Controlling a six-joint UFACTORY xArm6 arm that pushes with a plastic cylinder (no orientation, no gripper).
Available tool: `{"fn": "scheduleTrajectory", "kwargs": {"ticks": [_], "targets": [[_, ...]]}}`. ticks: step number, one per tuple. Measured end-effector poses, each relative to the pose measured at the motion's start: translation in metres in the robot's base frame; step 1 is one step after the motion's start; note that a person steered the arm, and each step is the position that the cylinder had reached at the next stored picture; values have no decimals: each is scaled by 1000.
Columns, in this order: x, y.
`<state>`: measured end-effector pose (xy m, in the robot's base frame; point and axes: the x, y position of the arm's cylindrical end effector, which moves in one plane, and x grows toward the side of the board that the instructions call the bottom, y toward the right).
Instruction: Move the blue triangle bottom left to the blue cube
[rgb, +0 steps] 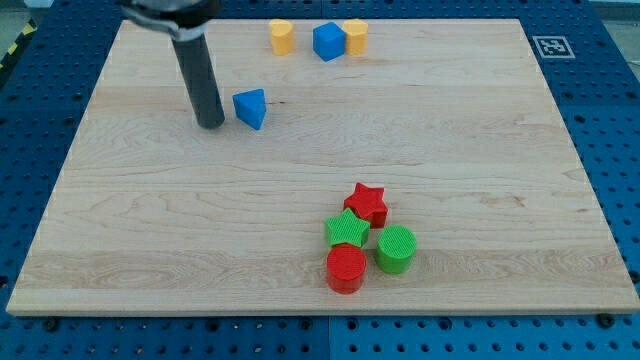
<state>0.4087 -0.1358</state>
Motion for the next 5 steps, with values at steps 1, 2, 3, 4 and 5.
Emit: {"fn": "scheduleTrajectory", "kwargs": {"ticks": [1, 2, 3, 4, 5], "targets": [[12, 12], [5, 13], [-6, 24], [-6, 57], [-13, 78]]}}
